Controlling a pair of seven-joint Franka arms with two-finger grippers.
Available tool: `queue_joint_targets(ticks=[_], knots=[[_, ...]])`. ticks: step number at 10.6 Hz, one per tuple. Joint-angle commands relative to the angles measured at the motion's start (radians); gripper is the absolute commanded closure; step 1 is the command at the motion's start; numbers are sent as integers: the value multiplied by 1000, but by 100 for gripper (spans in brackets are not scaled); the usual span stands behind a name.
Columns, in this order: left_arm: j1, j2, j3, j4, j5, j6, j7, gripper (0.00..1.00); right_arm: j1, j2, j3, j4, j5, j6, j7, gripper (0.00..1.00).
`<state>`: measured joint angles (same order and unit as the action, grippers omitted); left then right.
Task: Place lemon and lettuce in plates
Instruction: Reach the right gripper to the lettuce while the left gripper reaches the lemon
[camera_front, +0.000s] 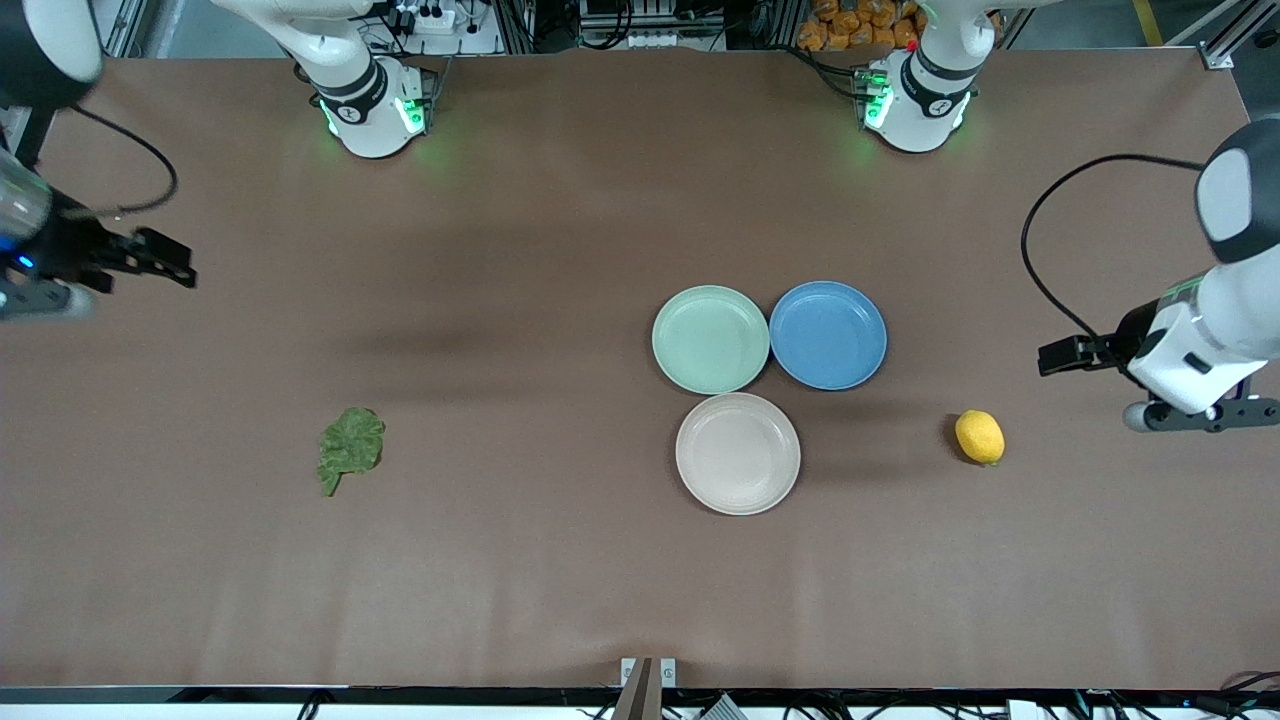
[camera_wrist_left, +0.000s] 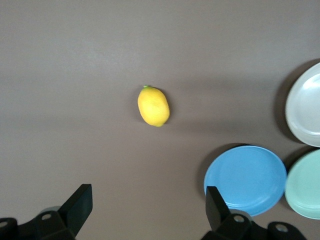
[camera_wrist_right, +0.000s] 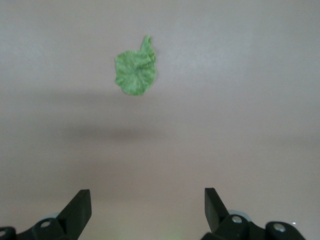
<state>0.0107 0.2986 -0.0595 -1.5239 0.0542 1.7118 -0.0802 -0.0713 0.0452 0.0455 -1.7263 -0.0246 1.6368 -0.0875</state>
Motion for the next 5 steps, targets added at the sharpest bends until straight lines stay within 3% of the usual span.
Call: queue_joint_targets(ticks=[1,3,5], knots=[[-6,55,-5,31,50,-1,-9,0,-13,76,2,-98,2,148,0,0],[-3,91,-3,28,50,25,-15,0,-13,116,2,-238,2,392,2,0],[2,152,-3,16,47,118,-19,0,-12,223,2,-246,21,547,6,0]])
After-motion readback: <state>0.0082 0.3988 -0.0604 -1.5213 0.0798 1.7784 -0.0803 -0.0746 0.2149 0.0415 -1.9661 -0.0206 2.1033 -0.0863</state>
